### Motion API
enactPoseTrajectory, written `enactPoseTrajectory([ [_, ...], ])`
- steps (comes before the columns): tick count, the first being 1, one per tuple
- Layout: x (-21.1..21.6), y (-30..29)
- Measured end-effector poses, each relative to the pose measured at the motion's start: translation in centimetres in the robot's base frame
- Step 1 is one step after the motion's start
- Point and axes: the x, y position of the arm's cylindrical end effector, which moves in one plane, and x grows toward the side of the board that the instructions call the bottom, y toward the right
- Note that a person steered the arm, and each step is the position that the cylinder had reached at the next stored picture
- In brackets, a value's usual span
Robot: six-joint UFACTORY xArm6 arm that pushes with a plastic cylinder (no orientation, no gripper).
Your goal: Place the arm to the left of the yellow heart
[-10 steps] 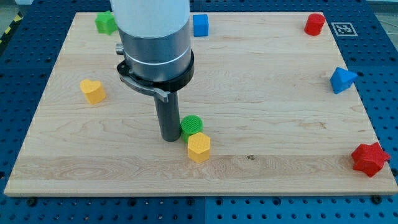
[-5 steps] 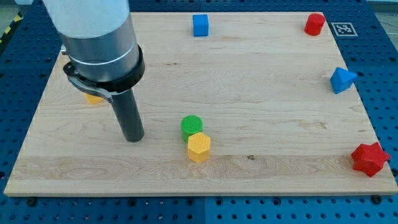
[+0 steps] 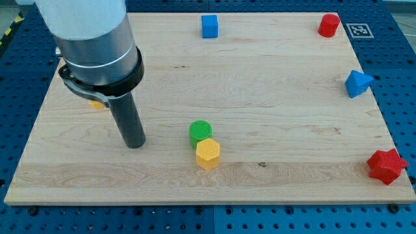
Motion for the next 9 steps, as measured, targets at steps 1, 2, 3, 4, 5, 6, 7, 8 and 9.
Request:
enactPoseTrajectory([
  [1, 0.0, -0.4],
  [2, 0.0, -2.2],
  [3, 0.0, -3.4],
  [4, 0.0, -3.5],
  [5, 0.0, -3.7],
  [6, 0.0, -6.4],
  [7, 0.0, -10.2],
  [8, 0.0, -12.0],
  [9, -1.7, -12.7],
])
